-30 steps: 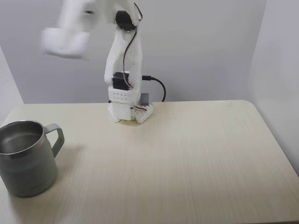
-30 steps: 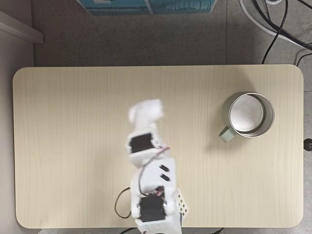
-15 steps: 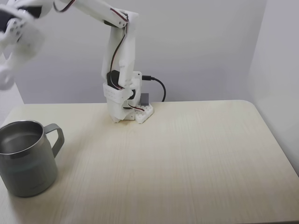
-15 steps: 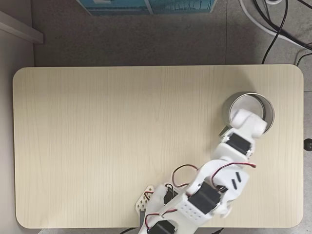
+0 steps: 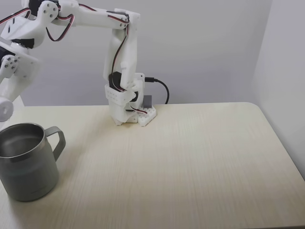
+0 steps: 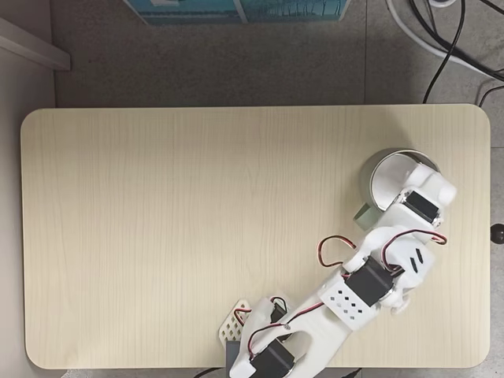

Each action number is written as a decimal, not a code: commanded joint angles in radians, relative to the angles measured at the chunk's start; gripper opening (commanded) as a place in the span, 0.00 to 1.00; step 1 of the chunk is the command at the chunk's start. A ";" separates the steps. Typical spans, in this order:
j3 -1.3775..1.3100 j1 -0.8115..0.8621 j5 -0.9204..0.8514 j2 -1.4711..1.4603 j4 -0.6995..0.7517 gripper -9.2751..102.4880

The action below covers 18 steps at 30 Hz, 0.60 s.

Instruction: Grasp a dressing and put it in the cup.

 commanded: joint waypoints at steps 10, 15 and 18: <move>-0.072 -0.017 -0.028 -0.069 -0.025 0.28; -0.083 -0.023 -0.028 -0.067 -0.035 0.28; -0.077 -0.023 -0.028 -0.052 -0.048 0.27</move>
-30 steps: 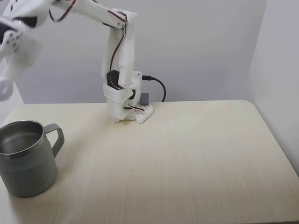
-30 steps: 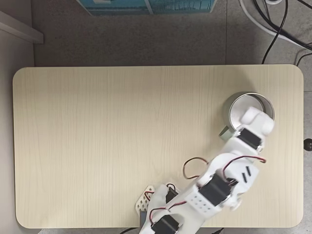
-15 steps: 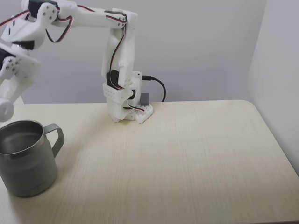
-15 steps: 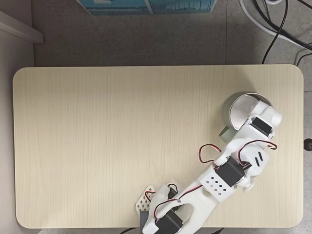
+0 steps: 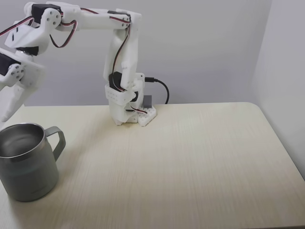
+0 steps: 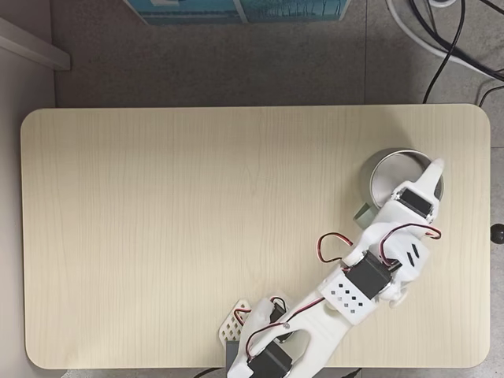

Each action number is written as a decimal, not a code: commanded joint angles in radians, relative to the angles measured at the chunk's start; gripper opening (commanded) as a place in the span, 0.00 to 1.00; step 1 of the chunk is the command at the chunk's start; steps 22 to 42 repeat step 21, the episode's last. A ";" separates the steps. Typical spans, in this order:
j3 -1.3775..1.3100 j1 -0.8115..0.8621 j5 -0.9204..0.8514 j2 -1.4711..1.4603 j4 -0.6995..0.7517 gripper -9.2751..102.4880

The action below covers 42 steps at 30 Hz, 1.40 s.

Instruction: Grasp a dressing and put it in the cup.

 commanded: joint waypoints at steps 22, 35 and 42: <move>0.009 -0.003 -0.008 -0.009 -0.021 0.27; 0.009 -0.003 -0.008 -0.009 -0.021 0.27; 0.009 -0.003 -0.008 -0.009 -0.021 0.27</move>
